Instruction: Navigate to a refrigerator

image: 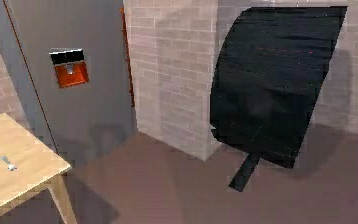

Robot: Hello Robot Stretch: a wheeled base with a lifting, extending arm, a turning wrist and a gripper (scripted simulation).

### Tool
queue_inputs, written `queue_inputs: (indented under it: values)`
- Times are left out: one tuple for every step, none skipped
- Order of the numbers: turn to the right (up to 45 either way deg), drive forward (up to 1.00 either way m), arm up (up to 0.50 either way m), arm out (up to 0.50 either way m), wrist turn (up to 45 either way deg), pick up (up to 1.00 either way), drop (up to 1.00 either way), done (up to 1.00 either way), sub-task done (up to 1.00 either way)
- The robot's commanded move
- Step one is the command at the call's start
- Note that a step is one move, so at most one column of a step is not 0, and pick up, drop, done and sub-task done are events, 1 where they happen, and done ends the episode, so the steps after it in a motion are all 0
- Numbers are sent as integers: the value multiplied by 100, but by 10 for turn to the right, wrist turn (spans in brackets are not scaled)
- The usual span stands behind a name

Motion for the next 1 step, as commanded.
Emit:
queue_inputs:
  values:
    - [0,80,0,0,0,0,0,0,0]
